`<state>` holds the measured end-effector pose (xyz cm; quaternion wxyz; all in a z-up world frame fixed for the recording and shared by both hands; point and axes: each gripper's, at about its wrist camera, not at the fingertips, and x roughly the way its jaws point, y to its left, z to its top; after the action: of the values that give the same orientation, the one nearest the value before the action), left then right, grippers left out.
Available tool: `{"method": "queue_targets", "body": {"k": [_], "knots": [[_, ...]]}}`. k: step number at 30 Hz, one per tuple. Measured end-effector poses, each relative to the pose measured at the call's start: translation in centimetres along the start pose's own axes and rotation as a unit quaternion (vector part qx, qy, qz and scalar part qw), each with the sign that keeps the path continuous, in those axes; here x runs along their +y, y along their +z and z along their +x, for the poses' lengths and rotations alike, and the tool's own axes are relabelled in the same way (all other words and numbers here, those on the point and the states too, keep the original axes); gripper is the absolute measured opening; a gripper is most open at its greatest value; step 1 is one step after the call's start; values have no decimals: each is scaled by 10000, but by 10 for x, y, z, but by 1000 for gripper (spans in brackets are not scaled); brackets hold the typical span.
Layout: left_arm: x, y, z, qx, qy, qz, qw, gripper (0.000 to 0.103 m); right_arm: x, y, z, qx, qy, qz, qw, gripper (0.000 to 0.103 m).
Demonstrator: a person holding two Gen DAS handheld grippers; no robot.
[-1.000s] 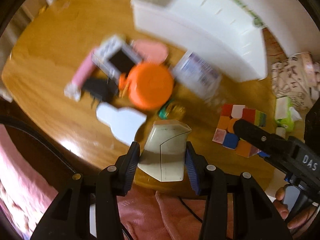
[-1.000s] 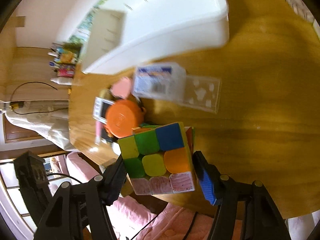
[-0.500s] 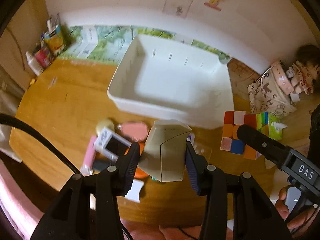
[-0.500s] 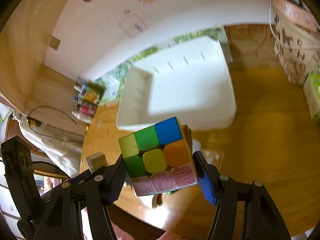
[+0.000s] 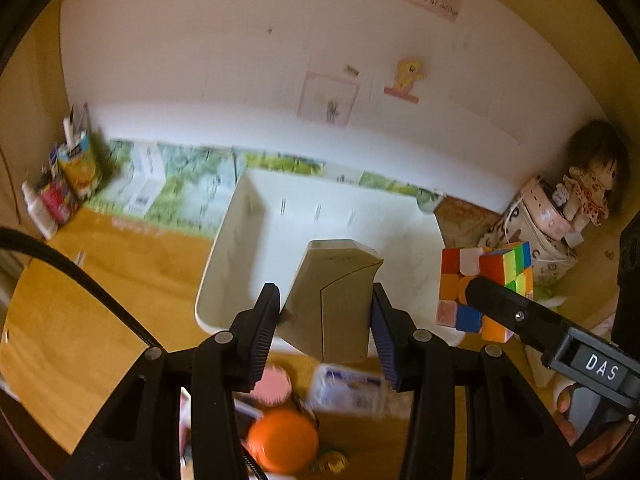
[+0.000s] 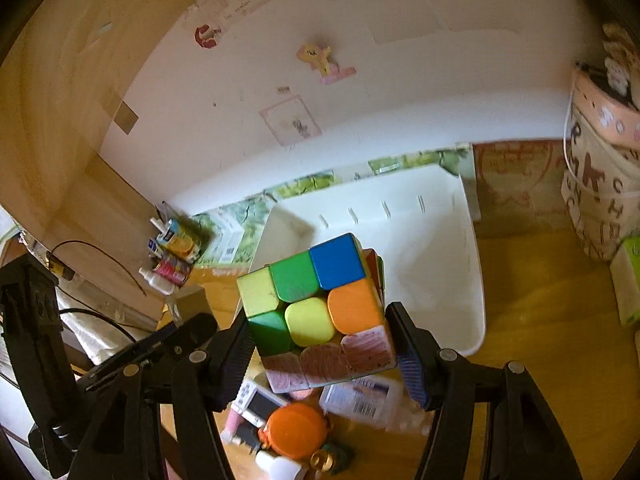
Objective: Organize rigid objects
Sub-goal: 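Lower both held items into the white bin and open both tools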
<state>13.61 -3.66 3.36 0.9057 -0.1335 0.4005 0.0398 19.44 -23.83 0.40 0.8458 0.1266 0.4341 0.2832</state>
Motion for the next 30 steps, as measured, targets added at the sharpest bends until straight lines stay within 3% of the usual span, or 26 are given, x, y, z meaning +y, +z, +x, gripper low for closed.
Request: {"method": "queue_targets", "body": {"k": [3, 7, 12, 18, 19, 22, 25, 30], "knots": [[6, 3, 13, -148, -118, -89, 9998, 49, 3, 3, 7, -193, -71, -277, 9994, 65], [13, 4, 33, -309, -262, -162, 9990, 49, -3, 7, 19, -358, -8, -181, 9992, 65], [6, 6, 52, -463, -138, 335, 9983, 49, -10, 9, 39, -481, -186, -321, 9982, 65], [9, 9, 70, -415, -87, 386, 9984, 49, -21, 9, 63, -351, -333, -175, 9987, 65], [10, 10, 71, -448, -47, 392, 9982, 51, -23, 9, 66, -306, -332, -154, 9989, 66], [13, 12, 75, -422, -52, 340, 9985, 70, -26, 10, 69, -394, -333, -182, 9985, 66], [18, 15, 76, -410, -39, 194, 9990, 76, -26, 14, 65, -579, -368, -189, 9975, 75], [22, 18, 61, -547, 48, 54, 9985, 81, -28, 18, 55, -728, -279, -72, 9969, 78]]}}
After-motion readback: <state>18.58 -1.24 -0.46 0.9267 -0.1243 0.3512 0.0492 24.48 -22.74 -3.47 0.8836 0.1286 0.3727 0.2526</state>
